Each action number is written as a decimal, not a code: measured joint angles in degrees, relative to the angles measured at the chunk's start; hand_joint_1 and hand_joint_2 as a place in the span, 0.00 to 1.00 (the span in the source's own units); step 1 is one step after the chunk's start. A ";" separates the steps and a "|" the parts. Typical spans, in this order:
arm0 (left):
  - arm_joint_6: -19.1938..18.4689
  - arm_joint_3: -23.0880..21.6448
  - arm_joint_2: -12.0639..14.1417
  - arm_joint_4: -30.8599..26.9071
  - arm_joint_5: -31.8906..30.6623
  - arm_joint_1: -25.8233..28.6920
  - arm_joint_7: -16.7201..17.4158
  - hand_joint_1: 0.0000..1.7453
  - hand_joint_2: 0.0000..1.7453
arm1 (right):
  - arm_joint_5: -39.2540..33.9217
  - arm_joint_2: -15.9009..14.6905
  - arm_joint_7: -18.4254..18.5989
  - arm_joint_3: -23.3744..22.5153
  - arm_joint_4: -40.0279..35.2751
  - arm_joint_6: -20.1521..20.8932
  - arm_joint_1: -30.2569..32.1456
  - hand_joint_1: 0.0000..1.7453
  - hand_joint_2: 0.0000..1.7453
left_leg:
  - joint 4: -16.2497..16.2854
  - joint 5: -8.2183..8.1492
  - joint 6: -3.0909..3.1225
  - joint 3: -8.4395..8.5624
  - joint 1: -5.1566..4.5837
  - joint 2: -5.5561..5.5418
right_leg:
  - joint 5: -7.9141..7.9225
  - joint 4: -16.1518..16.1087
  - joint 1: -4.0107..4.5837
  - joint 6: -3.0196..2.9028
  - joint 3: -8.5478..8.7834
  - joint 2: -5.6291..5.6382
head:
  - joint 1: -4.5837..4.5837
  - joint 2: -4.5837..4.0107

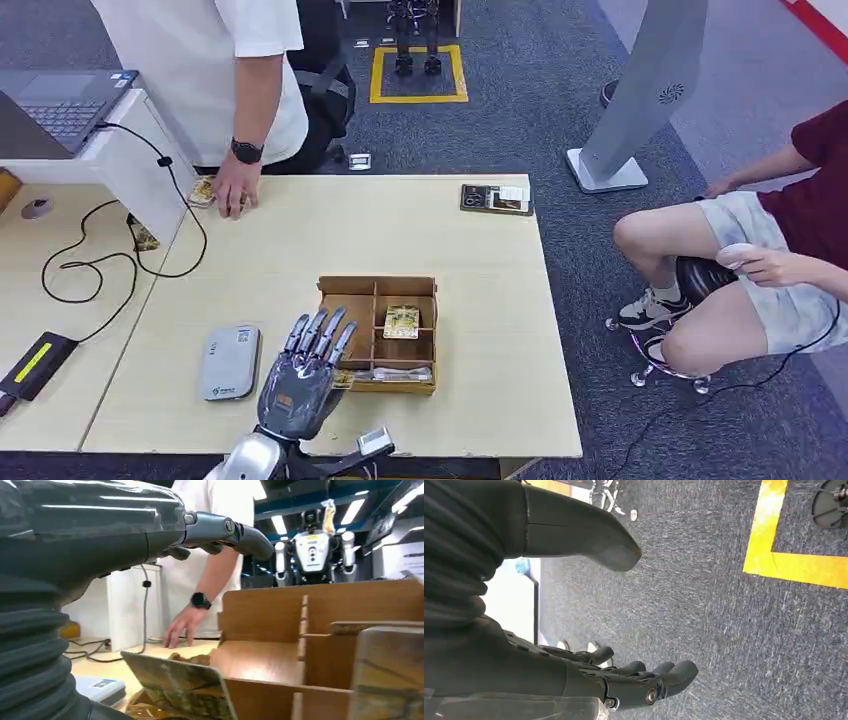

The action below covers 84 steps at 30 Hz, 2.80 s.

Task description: Pass the card to the sensor for recognition and then transmit it.

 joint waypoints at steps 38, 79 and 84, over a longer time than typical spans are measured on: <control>-4.24 4.68 3.56 -2.21 21.44 1.55 -14.42 0.00 1.00 | 0.00 -0.15 -0.33 -0.74 0.02 -0.44 0.04 0.00 1.00 | 0.00 0.00 0.00 0.00 0.00 0.00 | 0.00 0.00 0.00 0.00 -0.01 0.00 | 0.00 0.00; -3.78 3.43 9.68 -2.25 24.28 2.18 -20.67 0.00 1.00 | 0.85 -1.11 -1.62 -0.76 0.07 -0.50 0.02 0.00 1.00 | 0.00 0.00 0.00 0.00 0.00 0.00 | 0.00 0.00 0.00 0.00 0.00 0.00 | 0.02 0.00; -1.03 3.43 9.55 -2.25 23.25 2.63 -19.45 0.00 1.00 | 0.85 -1.11 -1.66 -0.81 0.07 -0.59 0.03 0.00 1.00 | 0.00 0.00 0.00 0.00 0.00 0.00 | 0.00 0.00 0.00 0.00 -0.01 0.00 | 0.02 0.00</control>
